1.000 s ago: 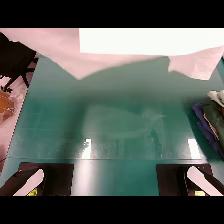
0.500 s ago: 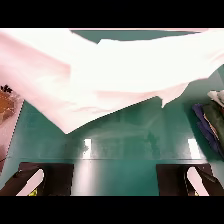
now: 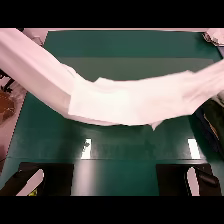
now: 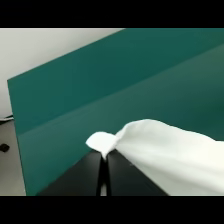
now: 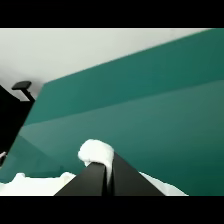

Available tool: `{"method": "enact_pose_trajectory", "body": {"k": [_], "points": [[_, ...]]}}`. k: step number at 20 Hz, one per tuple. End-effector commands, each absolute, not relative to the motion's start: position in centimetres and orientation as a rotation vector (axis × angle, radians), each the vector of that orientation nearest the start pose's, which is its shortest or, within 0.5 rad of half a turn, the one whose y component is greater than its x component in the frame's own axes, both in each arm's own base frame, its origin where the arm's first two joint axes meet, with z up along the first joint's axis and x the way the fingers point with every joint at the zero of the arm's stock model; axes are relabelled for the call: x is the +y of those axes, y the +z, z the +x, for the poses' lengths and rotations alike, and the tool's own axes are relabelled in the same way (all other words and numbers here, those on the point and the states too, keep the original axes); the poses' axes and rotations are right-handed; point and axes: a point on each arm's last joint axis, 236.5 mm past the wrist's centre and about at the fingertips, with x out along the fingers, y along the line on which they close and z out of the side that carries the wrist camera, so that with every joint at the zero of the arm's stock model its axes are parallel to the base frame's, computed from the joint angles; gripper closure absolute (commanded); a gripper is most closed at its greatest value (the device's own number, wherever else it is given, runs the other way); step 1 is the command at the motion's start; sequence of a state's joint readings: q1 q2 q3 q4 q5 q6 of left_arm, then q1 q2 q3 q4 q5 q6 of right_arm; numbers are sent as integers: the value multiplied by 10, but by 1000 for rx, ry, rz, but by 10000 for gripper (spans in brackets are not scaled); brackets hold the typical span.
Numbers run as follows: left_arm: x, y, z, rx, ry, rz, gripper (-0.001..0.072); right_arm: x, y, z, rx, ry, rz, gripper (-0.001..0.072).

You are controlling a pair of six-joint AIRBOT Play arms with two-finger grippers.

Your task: Fold the shirts.

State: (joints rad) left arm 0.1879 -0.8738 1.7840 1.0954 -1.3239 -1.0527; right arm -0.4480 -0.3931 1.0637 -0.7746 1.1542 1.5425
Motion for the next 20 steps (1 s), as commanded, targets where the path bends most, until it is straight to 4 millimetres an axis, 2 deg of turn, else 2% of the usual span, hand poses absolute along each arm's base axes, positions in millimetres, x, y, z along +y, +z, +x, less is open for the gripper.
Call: {"method": "enact_pose_trajectory", "body": {"k": [1,4,7,8,10,12,14,17,20], "points": [[-51,336,347,398,-394,199,686,36,227,257,469,115,641,688],[-48,264,380,441,-401,134,686,16,159,281,573,38,744,687],[-46,216,410,404,-384,24,685,-10,107,309,632,-59,838,687],[-49,200,420,403,-390,14,685,-16,89,315,660,-88,862,687],[-71,173,435,426,-446,41,685,-27,53,326,719,-144,917,687],[-96,149,455,424,-481,107,685,-37,24,335,765,-196,952,687],[-106,134,476,402,-445,139,685,-47,0,342,797,-243,977,686],[-107,115,499,388,-379,155,684,-53,-30,349,866,-281,1003,685],[-101,102,506,402,-354,160,685,-53,-39,360,927,-252,983,686]]}}
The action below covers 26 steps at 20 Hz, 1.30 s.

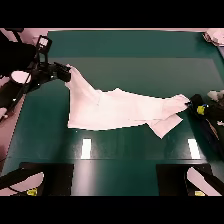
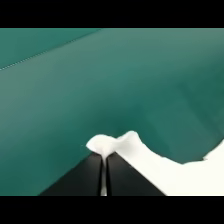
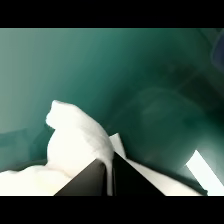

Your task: Fold the shirts.

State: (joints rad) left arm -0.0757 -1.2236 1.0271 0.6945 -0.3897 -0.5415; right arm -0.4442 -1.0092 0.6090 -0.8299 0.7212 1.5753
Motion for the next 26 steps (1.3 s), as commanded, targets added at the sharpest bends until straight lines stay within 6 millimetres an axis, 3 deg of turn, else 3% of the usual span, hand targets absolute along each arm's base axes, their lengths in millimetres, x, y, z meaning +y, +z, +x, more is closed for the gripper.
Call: {"method": "enact_pose_trajectory", "body": {"k": [1,6,10,16,17,19,20,21,22,23,24,26], "points": [[-98,103,509,392,-338,169,684,-51,-37,367,939,-225,957,685],[-71,121,525,306,-208,188,685,-36,-11,412,909,-116,847,685],[-70,113,527,319,-205,189,685,-14,-1,439,912,-47,805,686],[-64,103,533,326,-187,235,685,-10,6,465,877,-29,782,681],[-63,103,533,324,-185,250,685,-11,7,467,870,-33,780,624],[-62,100,533,330,-186,263,685,-16,9,467,860,-41,785,256],[-62,100,533,331,-187,262,684,-17,8,465,870,-41,787,148],[-64,99,532,336,-196,260,682,-22,8,462,879,-46,796,118],[-68,96,530,354,-219,252,513,-27,7,459,887,-52,805,118],[-71,92,528,377,-230,197,251,-35,7,455,888,-64,813,118],[-69,88,526,404,-238,156,203,-44,11,452,880,-78,817,118],[-57,83,516,475,-241,25,203,-67,28,448,828,-108,816,118]]}}
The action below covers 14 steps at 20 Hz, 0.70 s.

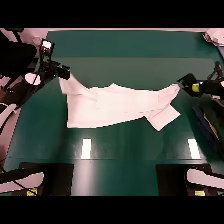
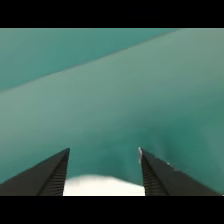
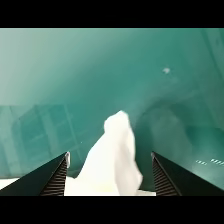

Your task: Fold the shirts.

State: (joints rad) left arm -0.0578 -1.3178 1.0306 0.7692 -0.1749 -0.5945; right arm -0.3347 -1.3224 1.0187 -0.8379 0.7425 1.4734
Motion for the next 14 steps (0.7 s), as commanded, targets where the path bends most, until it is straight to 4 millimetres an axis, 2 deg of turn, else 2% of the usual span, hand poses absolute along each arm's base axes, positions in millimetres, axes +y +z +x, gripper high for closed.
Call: {"method": "enact_pose_trajectory", "body": {"k": [1,2,4,6,9,10,11,14], "points": [[-47,82,508,516,-239,-52,202,-80,39,445,793,-120,798,118],[-36,83,499,551,-239,-103,201,-94,53,441,752,-130,769,118],[-24,85,467,651,-291,-163,202,-116,77,431,687,-143,699,118],[-31,78,409,846,-409,-244,203,-131,94,420,650,-154,648,118],[-40,52,305,1242,-528,-274,201,-147,103,410,626,-183,647,119],[-40,45,285,1309,-542,-255,151,-147,102,409,630,-184,653,119],[-37,37,275,1339,-533,-240,113,-146,100,409,636,-181,656,119],[-40,8,260,1383,-532,-257,113,-132,95,414,661,-149,649,119]]}}
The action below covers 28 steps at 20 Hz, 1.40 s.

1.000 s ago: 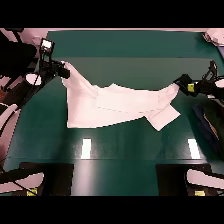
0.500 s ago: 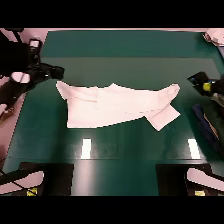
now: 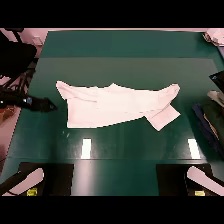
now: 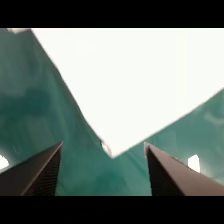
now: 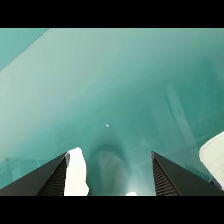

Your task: Fold the shirts.

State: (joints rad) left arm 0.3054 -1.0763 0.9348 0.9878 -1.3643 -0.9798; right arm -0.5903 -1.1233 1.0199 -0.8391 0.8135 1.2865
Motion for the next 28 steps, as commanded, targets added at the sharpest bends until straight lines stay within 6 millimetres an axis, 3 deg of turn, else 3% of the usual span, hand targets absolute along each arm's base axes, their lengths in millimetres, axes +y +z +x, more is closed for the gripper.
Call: {"method": "enact_pose_trajectory", "body": {"k": [1,4,8,16,20,23,26,27,28], "points": [[-44,-3,254,1394,-537,-279,113,-125,93,417,669,-133,641,119],[-64,-32,243,1356,-618,-316,113,-109,93,422,678,-98,625,119],[-77,-57,254,1235,-604,-369,113,-104,94,424,679,-85,614,119],[-65,-63,276,1144,-546,-312,114,-107,94,424,677,-90,616,120],[-73,-58,276,1119,-598,-298,115,-107,94,423,676,-91,616,120],[-100,-61,264,1138,-715,-184,116,-106,94,424,677,-90,615,120],[-97,-69,278,1123,-638,-124,117,-106,94,424,677,-89,615,120],[-93,-70,284,1110,-606,-130,149,-106,94,423,677,-89,615,120],[-91,-70,288,1099,-588,-126,274,-106,94,423,677,-89,615,120]]}}
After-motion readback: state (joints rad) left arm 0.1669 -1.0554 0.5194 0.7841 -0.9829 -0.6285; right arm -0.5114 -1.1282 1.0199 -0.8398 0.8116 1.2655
